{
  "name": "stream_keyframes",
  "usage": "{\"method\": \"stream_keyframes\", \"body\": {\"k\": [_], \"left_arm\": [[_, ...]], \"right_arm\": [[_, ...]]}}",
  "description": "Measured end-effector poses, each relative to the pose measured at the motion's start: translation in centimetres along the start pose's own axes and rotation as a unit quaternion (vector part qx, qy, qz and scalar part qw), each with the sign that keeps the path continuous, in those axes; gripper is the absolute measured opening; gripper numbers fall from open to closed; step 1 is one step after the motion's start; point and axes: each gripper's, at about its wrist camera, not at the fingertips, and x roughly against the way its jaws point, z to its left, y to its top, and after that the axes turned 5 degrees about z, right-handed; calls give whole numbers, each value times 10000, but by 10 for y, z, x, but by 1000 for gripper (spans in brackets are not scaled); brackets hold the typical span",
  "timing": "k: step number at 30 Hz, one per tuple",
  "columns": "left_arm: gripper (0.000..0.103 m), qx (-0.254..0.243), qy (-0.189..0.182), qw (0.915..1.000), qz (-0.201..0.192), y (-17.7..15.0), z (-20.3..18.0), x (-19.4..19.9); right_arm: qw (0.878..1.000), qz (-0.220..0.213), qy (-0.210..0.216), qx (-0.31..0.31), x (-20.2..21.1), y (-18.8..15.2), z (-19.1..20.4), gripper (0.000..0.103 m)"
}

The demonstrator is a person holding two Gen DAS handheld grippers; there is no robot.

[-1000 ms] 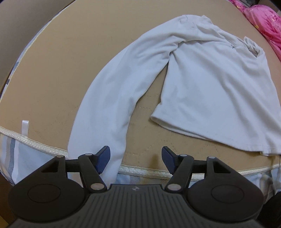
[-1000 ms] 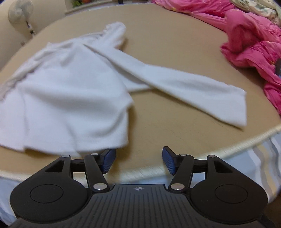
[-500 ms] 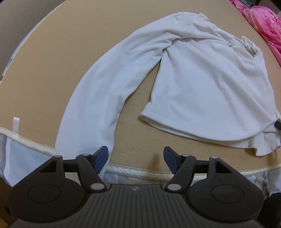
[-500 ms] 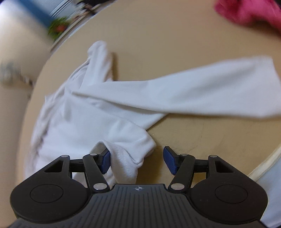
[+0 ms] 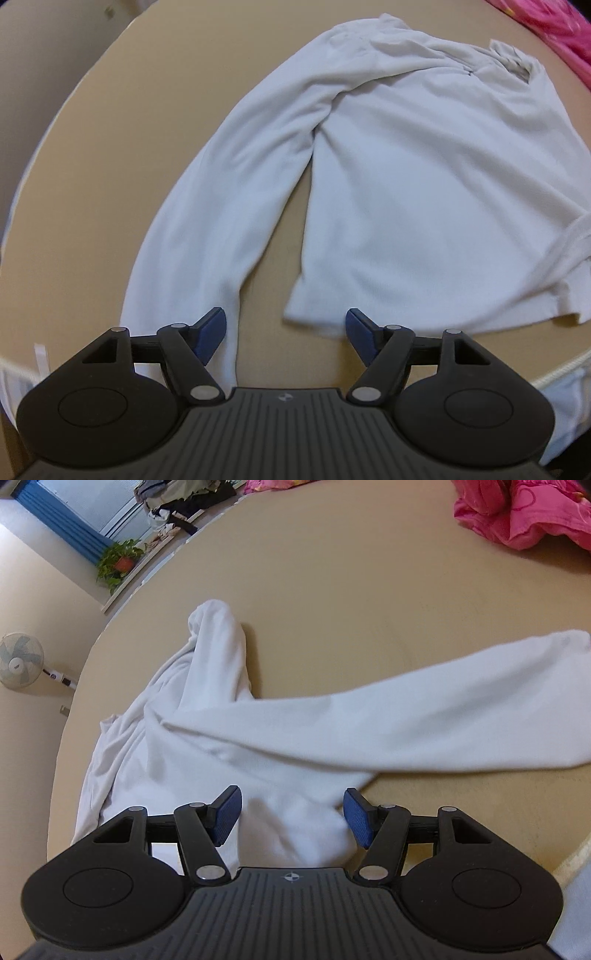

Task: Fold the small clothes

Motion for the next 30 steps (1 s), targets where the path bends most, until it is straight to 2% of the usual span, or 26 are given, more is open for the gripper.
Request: {"method": "stream_keyframes", "body": {"k": [4, 7, 11, 13, 15, 17, 18, 19, 20, 21, 22, 23, 25, 26, 27, 28, 29, 30], "left_arm": [[77, -199, -72, 9998, 32, 14, -4, -7], [77, -16, -449, 9989, 101, 18, 3, -7], [77, 179, -1159, 9929, 199, 19, 6, -4], [83, 184, -1205, 9920, 318, 23, 0, -10], [80, 192, -1081, 9927, 497, 27, -7, -19], [29, 197, -889, 9952, 368, 30, -11, -12], [7, 233, -970, 9943, 370, 33, -11, -5], [6, 385, -990, 9939, 290, 34, -9, 5], [6, 400, -946, 9946, 122, 34, -7, 16], [6, 362, -764, 9964, -108, 33, -5, 28], [6, 330, -558, 9975, -277, 32, -2, 37], [6, 339, -383, 9981, -355, 31, 5, 42], [6, 359, -55, 9989, -281, 30, 21, 40], [6, 418, 81, 9989, -212, 29, 31, 38], [6, 432, 200, 9987, -206, 27, 39, 37], [6, 439, 272, 9985, -201, 26, 43, 37], [6, 475, 272, 9984, -170, 25, 47, 36], [6, 500, 240, 9983, -150, 26, 48, 35]], "right_arm": [[10000, 19, -45, -43, -5, 7, -1, 63], [9999, 61, 113, -97, 0, 7, -6, 63], [9989, 55, 373, -284, 20, -9, -27, 65], [9985, 128, 424, -312, 26, -23, -38, 68], [9985, 208, 367, -350, 28, -35, -46, 71], [9982, 261, 363, -411, 27, -44, -50, 71], [9978, 272, 419, -444, 26, -46, -51, 71], [9973, 322, 481, -456, 25, -47, -50, 71], [9964, 407, 592, -447, 23, -46, -46, 64], [9958, 445, 709, -379, 19, -45, -39, 38], [9961, 432, 739, -210, 17, -43, -28, 21], [9974, 364, 619, 65, 14, -41, -12, 12], [9955, 224, 283, 875, 8, -48, 33, 10], [9900, 139, 139, 1400, 5, -58, 57, 10], [9786, 53, -56, 2058, 3, -75, 84, 10], [9595, -61, -285, 2802, 0, -99, 110, 10], [9307, -192, -501, 3618, -4, -129, 136, 11], [9014, -294, -581, 4280, -7, -159, 154, 17]]}}
